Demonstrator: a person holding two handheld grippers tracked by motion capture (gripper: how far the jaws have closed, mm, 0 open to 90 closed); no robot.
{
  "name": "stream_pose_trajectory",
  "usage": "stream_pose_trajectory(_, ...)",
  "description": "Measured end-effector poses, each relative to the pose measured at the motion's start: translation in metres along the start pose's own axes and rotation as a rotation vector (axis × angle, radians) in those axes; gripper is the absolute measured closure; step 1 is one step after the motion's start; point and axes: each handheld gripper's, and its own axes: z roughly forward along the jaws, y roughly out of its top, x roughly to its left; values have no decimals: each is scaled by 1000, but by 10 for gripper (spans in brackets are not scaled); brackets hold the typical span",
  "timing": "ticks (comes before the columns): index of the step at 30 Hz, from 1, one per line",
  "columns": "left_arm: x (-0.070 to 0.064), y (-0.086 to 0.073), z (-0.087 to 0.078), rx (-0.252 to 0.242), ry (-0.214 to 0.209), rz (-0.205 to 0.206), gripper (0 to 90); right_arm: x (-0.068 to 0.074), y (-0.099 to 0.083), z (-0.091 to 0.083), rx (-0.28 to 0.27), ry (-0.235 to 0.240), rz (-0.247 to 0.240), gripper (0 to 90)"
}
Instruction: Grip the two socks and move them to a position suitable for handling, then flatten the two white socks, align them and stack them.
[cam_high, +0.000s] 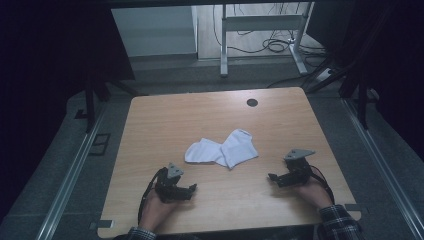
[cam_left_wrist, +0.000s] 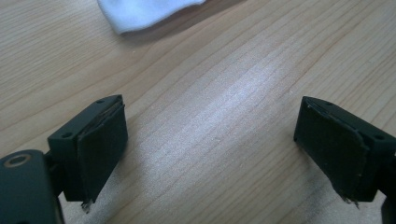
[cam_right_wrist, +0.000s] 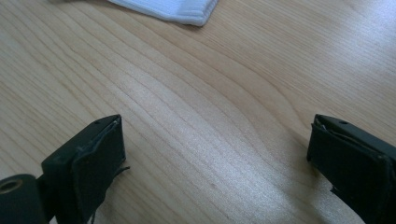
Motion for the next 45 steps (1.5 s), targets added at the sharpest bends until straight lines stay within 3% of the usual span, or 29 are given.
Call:
stream_pose_trajectory(23,0,0,0,0,0,0,99,0,3,0,23,0,2,43)
stream_pose_trajectory(31,0,0,0,0,0,1,99,2,6,-2,37,-15,21,123)
stream_pose_trajectory(35,0,0,0,0,0,1,99,3,9,-3,44,-7,28,214)
stream_pose_trajectory(41,0,0,0,0,0,0,99,5,19,-6,44,-18,0,291)
stream_pose_trajectory(45,0,0,0,1,0,1,99,5,27,-7,38,3,21,319)
